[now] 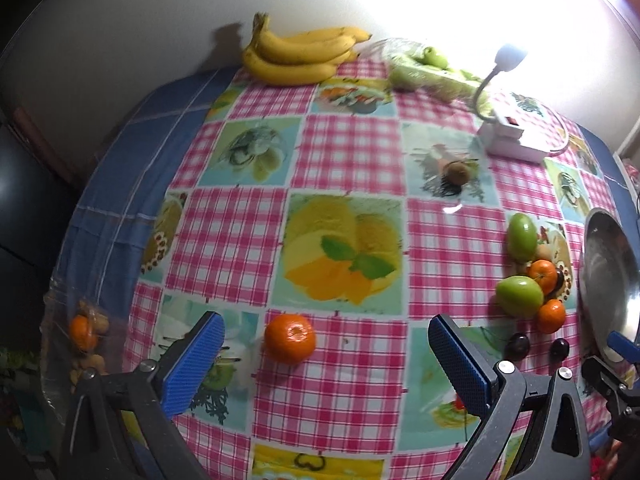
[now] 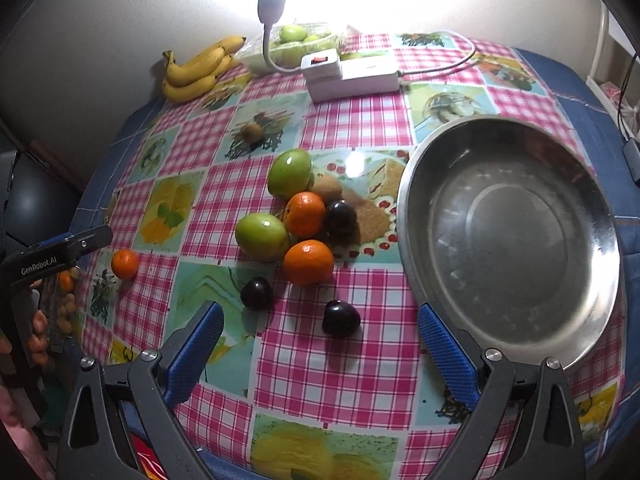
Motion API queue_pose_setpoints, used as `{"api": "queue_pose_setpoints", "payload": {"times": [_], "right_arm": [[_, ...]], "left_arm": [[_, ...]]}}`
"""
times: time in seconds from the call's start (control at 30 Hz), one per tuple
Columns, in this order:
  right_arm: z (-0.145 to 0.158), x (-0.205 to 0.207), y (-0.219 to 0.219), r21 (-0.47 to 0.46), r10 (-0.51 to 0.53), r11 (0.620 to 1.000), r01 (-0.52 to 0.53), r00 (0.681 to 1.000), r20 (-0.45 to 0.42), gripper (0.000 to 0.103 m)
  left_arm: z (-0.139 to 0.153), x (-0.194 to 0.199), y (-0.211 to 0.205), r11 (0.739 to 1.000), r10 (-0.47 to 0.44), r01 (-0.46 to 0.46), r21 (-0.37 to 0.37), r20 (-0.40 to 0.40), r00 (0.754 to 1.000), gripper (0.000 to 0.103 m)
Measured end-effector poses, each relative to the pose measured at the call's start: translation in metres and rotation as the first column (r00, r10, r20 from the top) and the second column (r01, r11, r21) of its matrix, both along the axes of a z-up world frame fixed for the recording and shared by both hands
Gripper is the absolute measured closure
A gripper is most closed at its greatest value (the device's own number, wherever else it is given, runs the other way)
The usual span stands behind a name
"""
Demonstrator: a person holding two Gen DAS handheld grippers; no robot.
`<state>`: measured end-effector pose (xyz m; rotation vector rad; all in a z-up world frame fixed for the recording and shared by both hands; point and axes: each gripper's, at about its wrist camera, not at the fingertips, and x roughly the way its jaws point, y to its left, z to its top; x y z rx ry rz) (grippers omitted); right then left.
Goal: Organize fruits
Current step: 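Grasp a tangerine with the left tool while the right tool grasps a dark plum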
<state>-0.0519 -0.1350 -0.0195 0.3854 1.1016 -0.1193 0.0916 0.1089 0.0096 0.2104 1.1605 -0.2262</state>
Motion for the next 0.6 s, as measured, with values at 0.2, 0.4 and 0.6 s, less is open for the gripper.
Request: {"api": "queue_pose_setpoints", "payload": {"times": [0.2, 0.4, 0.6], "right_arm": [[-0.014, 0.004, 0.000, 0.001, -0.004, 1.000, 0.004, 0.998, -0.064, 0.041], [-0.029, 0.009, 0.000, -0.007, 0.001, 1.000, -0.001, 0.992, -0.126, 0.056], [-0.040, 0.012, -0.004, -0.002, -0.002, 1.000, 0.001, 0.985, -0.172, 0.067]], "left_arm": [[-0.026, 0.008, 0.012, 0.999, 0.034, -0.036, -0.023, -0.085, 0.996, 0.015], [-0.047, 0.014, 0.017, 0.998, 0.056, -0.061, -0.032, -0.141, 0.988, 0.035], [-0.054, 0.021, 0.022, 0.997, 0.072, -0.075, -0.019, -0.139, 0.988, 0.044]]}}
